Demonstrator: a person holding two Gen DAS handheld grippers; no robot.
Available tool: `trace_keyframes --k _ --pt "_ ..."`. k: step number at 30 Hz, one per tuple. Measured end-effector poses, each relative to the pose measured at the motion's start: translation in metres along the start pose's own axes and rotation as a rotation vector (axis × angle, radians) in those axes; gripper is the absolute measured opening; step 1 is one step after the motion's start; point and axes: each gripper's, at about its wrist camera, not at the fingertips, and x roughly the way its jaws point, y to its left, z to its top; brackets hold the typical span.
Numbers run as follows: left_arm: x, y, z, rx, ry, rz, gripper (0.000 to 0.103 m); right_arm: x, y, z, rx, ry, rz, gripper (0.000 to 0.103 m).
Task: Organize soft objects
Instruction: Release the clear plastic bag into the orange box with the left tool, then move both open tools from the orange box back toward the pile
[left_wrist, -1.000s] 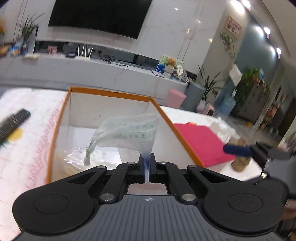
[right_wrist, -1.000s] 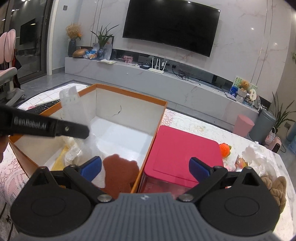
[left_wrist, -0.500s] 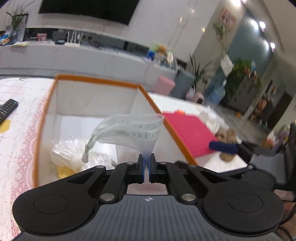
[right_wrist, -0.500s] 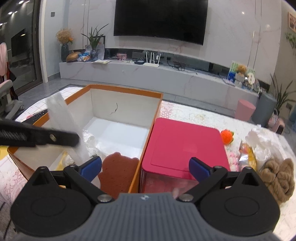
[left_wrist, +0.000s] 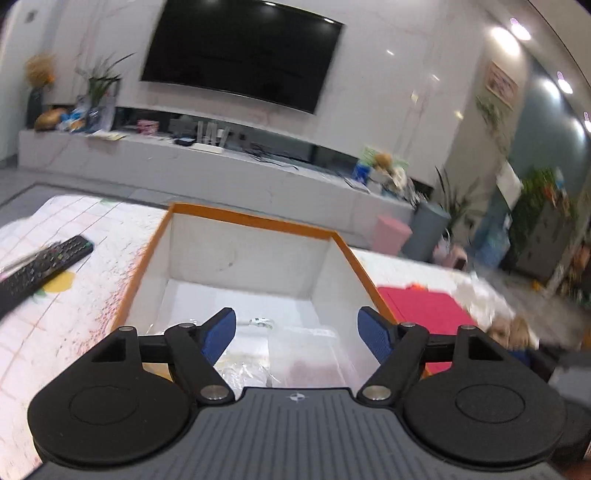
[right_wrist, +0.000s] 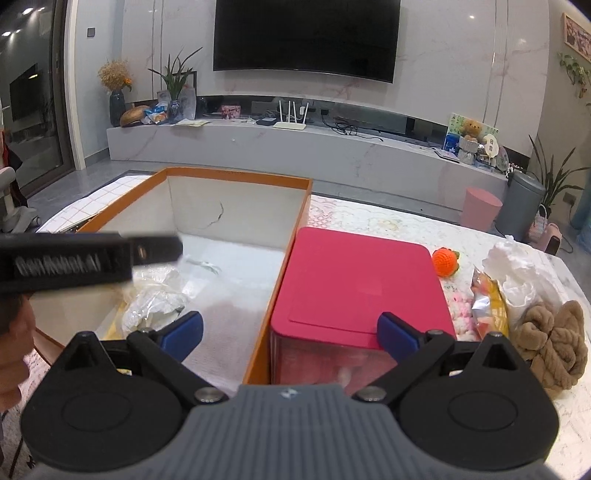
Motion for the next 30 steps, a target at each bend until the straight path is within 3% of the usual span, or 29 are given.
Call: trace_keyframes --k 5,11,18,23,26,30 --pt "-0.001 0.014 0.004 -0.075 0.010 0.057 0.088 0.000 0.005 0.000 -0.028 -0.002 -0.008 0.099" --pt "-0.012 0.028 0.012 -0.146 -0.040 0.115 0.088 0.001 0.012 -0.002 -0.051 -0.005 -0.012 0.100" --pt "-0.017 0.027 0.014 -0.143 -0.066 0.134 0.089 0.001 0.015 -0.002 -0.076 -0.006 -0.028 0.100" --pt "-0.022 0.022 0.013 -0.114 -0.108 0.088 0.092 0.001 0.018 -0.001 -0.078 -0.005 -0.024 0.100" --pt "-0.029 0.019 0.014 -0.103 -0.158 0.109 0.093 0.000 0.018 -0.001 -0.073 -0.005 -0.015 0.100" --pt "-0.029 0.021 0.016 -0.096 -0.153 0.151 0.093 -0.001 0.020 0.000 -0.068 0.001 -0.007 0.100"
